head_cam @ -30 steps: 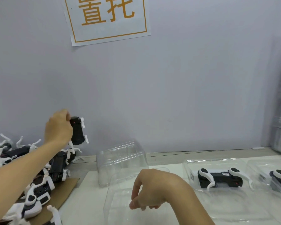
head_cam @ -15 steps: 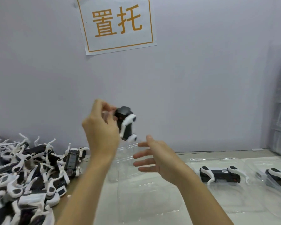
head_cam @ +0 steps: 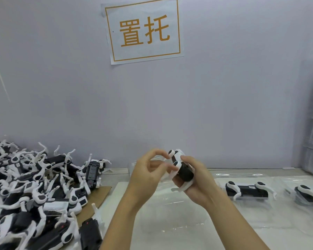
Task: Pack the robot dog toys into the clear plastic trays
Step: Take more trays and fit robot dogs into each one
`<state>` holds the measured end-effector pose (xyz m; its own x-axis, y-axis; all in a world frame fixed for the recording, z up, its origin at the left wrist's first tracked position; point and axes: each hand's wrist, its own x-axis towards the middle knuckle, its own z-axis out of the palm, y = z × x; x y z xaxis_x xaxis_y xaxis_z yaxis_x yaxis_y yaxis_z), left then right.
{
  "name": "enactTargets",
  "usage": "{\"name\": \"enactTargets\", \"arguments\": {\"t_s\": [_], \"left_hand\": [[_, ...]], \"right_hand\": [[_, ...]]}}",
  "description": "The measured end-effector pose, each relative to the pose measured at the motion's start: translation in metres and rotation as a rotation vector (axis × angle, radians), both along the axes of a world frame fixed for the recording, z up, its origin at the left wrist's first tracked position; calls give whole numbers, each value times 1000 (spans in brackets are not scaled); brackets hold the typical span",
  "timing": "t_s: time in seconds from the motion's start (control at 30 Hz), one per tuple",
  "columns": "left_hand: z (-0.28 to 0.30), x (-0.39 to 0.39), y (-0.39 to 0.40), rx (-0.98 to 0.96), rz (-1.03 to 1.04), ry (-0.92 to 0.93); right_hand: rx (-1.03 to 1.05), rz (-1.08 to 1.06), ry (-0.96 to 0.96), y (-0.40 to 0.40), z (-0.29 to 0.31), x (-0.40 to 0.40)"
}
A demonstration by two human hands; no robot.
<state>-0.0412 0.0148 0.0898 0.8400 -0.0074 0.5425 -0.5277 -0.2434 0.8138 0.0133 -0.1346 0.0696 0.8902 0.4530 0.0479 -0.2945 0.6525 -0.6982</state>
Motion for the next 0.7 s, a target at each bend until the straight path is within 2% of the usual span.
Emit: {"name": "enactTargets", "arguments": {"t_s": [0.1,0.17,0.27,0.4,0.6,0.7], "left_hand": [[-18,10,5,-241,242,5],[-31,16,5,-344,317,75],[-43,22,7,-435,254,230],[-42,21,7,-591,54,364],[-43,23,17,-547,14,336],[-42,28,19,-532,122,278]], "right_hand": [[-46,-29,25,-3,-8,1],[-65,8,14,-5,-14,1],[-71,109,-6,-5,-21,-1],[-137,195,-89,-1,-21,-4],[-288,158,-178,3,-18,0],[-509,39,-316,6,-10,1]]}}
